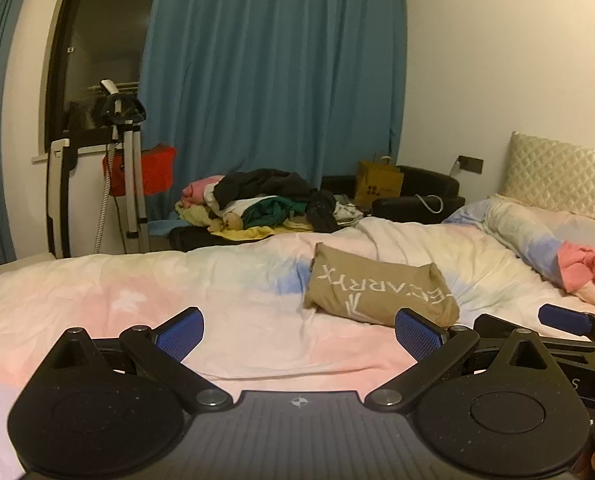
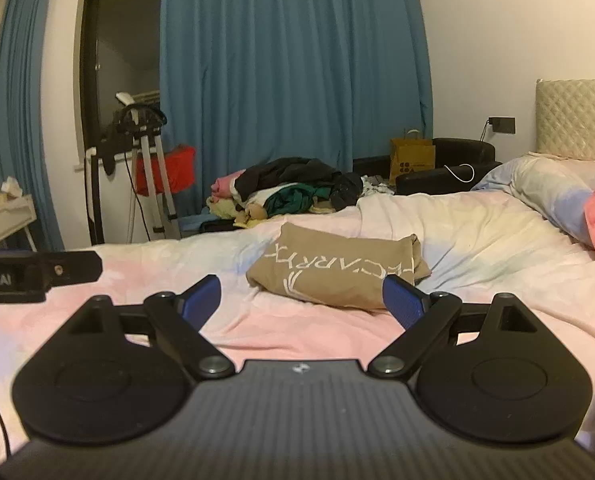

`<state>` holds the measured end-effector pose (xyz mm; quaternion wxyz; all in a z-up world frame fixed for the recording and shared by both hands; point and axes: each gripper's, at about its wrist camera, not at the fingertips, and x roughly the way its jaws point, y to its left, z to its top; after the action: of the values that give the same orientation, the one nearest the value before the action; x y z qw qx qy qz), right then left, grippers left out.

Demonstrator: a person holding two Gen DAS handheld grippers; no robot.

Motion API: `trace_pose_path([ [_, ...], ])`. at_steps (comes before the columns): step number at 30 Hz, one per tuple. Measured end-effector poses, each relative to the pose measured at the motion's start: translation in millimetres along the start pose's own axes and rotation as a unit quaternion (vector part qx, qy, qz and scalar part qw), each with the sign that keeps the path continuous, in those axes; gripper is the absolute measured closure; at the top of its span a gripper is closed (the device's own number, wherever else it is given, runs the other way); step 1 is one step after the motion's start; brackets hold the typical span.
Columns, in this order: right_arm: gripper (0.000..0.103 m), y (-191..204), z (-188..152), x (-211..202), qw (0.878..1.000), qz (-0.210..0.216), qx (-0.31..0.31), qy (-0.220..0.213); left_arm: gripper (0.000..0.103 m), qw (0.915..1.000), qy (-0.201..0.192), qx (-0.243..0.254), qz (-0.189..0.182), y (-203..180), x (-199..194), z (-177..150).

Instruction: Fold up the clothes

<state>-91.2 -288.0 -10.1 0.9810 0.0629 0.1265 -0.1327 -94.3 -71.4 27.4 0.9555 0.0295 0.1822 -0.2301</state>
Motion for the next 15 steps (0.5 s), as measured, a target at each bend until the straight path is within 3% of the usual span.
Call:
trace_pose_path([
  [15,0.014,2.8,-2.3,6.0,1.0,-0.009,-0.003,0.024,0.001,0.9999,0.011,0.003,0.005,-1.3,0.1,-1.3],
])
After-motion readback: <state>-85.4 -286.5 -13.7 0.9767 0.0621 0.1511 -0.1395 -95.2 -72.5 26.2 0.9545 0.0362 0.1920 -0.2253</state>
